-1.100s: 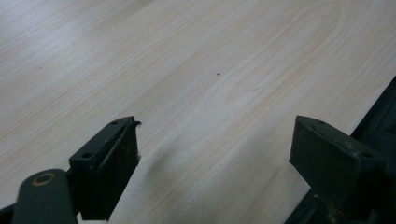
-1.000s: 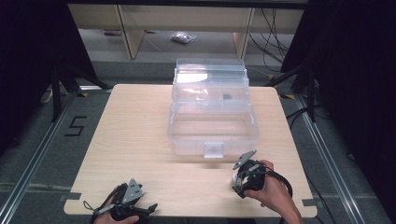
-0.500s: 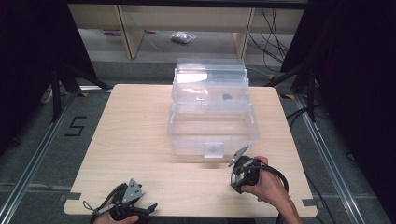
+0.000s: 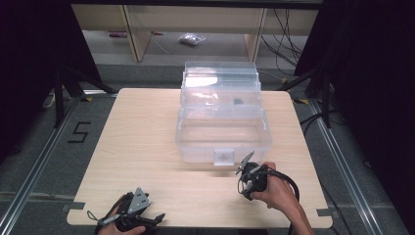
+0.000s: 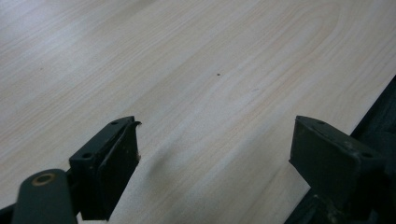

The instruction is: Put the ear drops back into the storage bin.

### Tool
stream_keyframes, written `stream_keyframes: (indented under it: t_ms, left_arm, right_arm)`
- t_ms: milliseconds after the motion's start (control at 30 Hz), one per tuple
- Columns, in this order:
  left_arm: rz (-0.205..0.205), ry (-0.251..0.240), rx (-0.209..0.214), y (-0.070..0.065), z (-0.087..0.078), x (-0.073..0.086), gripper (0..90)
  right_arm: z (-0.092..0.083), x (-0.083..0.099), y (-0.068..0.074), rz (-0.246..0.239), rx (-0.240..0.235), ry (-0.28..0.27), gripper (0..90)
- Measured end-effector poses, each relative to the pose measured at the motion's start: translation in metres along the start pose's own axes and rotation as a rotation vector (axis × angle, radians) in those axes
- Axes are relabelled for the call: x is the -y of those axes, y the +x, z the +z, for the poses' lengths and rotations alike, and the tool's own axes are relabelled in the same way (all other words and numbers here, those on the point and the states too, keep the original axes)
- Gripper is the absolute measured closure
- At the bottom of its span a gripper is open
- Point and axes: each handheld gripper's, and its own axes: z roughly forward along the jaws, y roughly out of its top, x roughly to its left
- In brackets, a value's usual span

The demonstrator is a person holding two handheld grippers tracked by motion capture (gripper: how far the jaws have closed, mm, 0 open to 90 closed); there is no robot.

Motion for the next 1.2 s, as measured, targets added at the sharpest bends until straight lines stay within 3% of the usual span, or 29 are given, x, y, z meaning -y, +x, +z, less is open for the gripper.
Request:
stream_keyframes:
  t_ms: [267, 467, 500, 533, 667, 733, 767, 833, 900, 933, 967, 1000, 1200]
  left_arm:
    - [0.002, 0.007, 0.002, 0.000, -0.001, 0.000, 14.9]
    - [-0.002, 0.006, 0.004, -0.001, 0.000, 0.000, 14.8]
    - [0.014, 0.009, 0.004, 0.000, -0.001, 0.000, 14.9]
    - [0.002, 0.010, -0.004, 0.000, 0.000, 0.000, 14.9]
    - [-0.001, 0.000, 0.004, 0.000, 0.000, 0.000, 14.9]
    - [0.020, 0.016, 0.010, 0.001, -0.001, 0.000, 14.8]
    - [-0.001, 0.000, 0.003, 0.000, 0.000, 0.000, 14.9]
    - [-0.003, -0.001, -0.003, 0.000, 0.000, 0.000, 14.9]
    - [-0.003, -0.003, 0.004, 0.000, 0.000, 0.000, 14.9]
    - [-0.004, -0.004, 0.003, 0.000, 0.000, 0.000, 14.8]
    - [-0.002, -0.003, 0.002, 0.000, 0.000, 0.000, 14.8]
    - [0.001, -0.004, 0.002, 0.000, 0.000, 0.000, 14.9]
    - [0.000, -0.004, 0.002, 0.000, 0.000, 0.000, 14.9]
  right_arm:
    - [0.005, -0.004, -0.001, -0.016, -0.016, 0.046, 48.4]
    - [0.006, -0.006, 0.001, 0.005, -0.002, 0.058, 55.2]
    - [0.006, -0.006, 0.000, -0.006, -0.017, 0.070, 56.3]
    - [0.006, -0.007, 0.001, -0.009, -0.024, 0.065, 59.1]
    - [0.005, -0.009, 0.000, -0.029, -0.004, 0.064, 60.0]
    - [0.003, -0.011, 0.001, -0.034, 0.004, 0.074, 60.1]
    - [0.001, -0.012, 0.002, -0.032, 0.005, 0.071, 60.1]
    - [-0.002, -0.013, 0.003, -0.022, -0.002, 0.061, 60.1]
    - [-0.004, -0.013, 0.001, -0.057, -0.005, 0.056, 60.1]
    - [-0.006, -0.013, 0.003, -0.033, -0.012, 0.057, 60.1]
    - [-0.006, -0.013, 0.001, -0.054, -0.011, 0.051, 60.1]
    - [-0.008, -0.013, 0.002, -0.024, -0.014, 0.057, 60.1]
    - [-0.014, -0.010, -0.006, -0.025, -0.037, 0.011, 60.2]
